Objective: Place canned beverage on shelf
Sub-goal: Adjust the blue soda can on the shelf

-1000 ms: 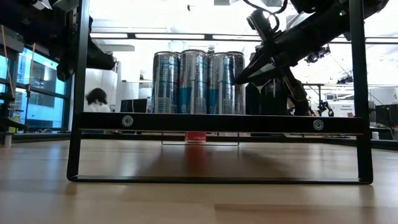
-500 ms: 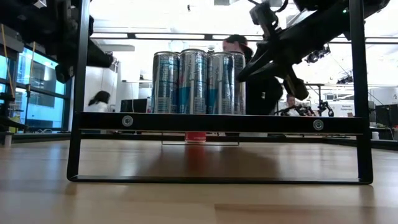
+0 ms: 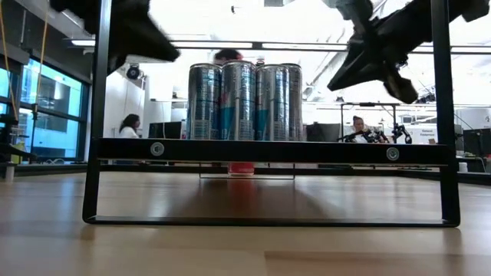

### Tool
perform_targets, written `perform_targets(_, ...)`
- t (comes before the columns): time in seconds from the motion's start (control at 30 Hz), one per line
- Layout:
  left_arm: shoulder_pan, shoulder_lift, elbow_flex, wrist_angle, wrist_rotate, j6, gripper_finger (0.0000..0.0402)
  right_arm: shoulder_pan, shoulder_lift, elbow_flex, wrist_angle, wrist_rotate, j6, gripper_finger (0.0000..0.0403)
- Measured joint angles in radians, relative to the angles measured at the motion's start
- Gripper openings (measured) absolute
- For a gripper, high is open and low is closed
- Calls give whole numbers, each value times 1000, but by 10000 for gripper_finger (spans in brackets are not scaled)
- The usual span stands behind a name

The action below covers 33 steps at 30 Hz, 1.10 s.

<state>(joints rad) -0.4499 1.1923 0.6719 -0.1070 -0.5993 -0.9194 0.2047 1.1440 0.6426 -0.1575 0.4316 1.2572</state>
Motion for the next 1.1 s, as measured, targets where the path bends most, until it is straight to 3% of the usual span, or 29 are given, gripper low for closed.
perform_targets(0.13, -11, 197, 200, -55, -123, -227, 0, -1, -72, 0, -84, 50, 28, 0)
perform_targets(0.23, -2, 305, 354, -115, -184, -301, 0, -1, -103, 0, -120, 70, 31, 0)
perform_targets(0.43, 43, 461, 557, -204, -156, -393, 0, -1, -118, 0, -138, 60, 23, 0)
perform_targets(0.7, 78, 559, 572, -294, -125, -706, 0, -1, -118, 0, -146, 45, -5, 0)
perform_targets(1.1, 125, 595, 572, -320, -159, -778, 0, -1, -117, 0, -150, 31, -26, 0)
